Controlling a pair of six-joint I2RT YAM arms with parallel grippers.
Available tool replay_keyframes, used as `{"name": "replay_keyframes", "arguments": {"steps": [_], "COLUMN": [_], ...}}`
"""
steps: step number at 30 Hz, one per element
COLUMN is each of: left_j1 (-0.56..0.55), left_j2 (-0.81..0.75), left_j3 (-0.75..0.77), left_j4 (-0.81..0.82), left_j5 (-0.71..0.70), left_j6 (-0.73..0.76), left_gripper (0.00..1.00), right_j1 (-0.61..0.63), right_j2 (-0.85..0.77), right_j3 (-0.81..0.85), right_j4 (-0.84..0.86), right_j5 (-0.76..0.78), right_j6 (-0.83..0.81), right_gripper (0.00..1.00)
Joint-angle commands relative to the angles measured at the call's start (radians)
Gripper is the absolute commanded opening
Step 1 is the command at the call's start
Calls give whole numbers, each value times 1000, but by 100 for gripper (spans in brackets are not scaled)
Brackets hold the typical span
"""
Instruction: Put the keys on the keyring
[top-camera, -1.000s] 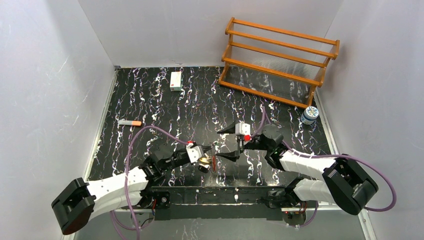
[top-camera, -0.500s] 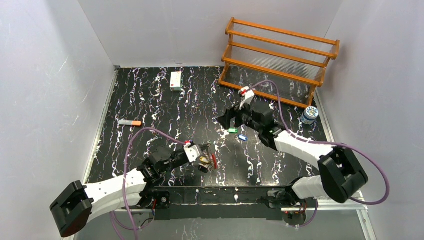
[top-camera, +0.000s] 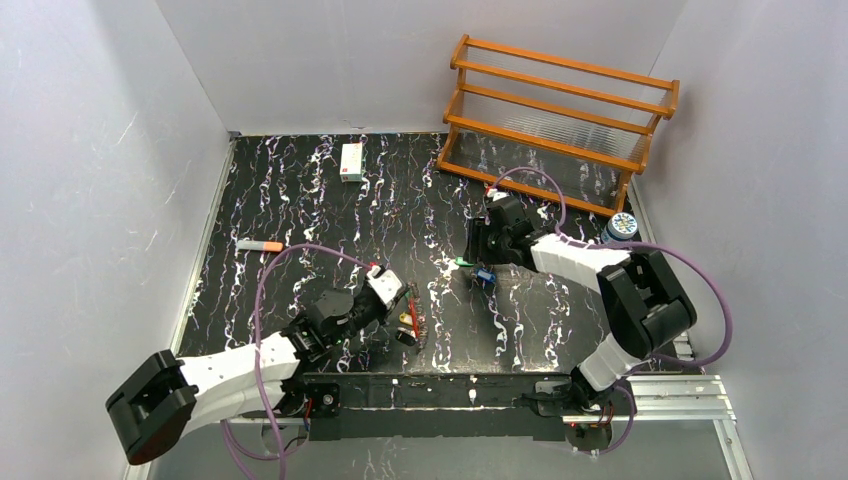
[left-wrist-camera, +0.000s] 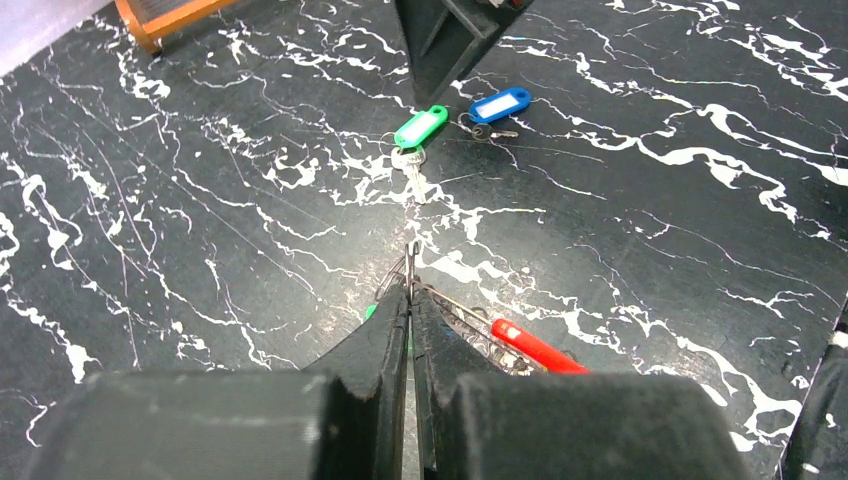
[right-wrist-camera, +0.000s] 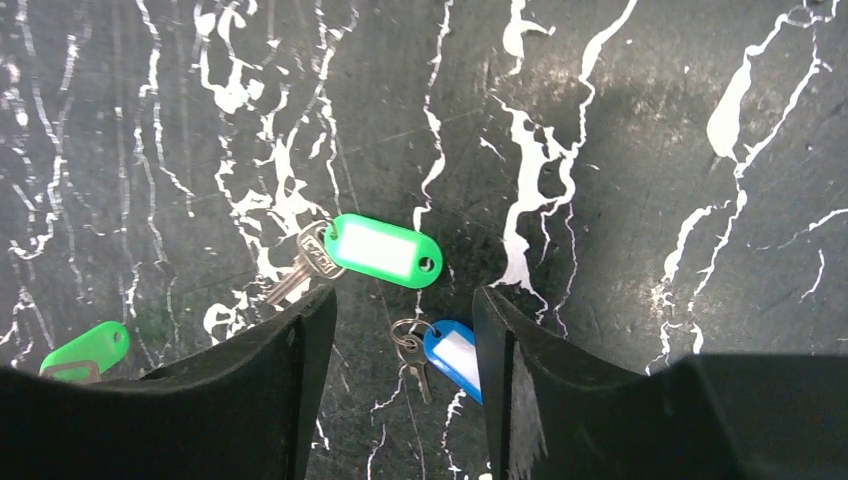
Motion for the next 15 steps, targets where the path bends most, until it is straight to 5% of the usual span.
{"name": "replay_keyframes", "arguments": {"steps": [1,4,15], "left_j1": [-2,-3,-2], "left_j2": [27,44,56], "left_j3": [49,56,60], "left_j4": [-11,-10,-11], "left_j5": [-69,-59,53], "left_j6": [-71,-77,-36], "left_gripper": [0,0,0], "right_j1": [3,3,4], "right_j2": [31,56,76], "right_j3": [68,83,130], "right_j4": [-103,-94,19], "right_j5": [28,-47,-292], "right_j6": [21,-17,-246], "right_gripper": [60,54,54]}}
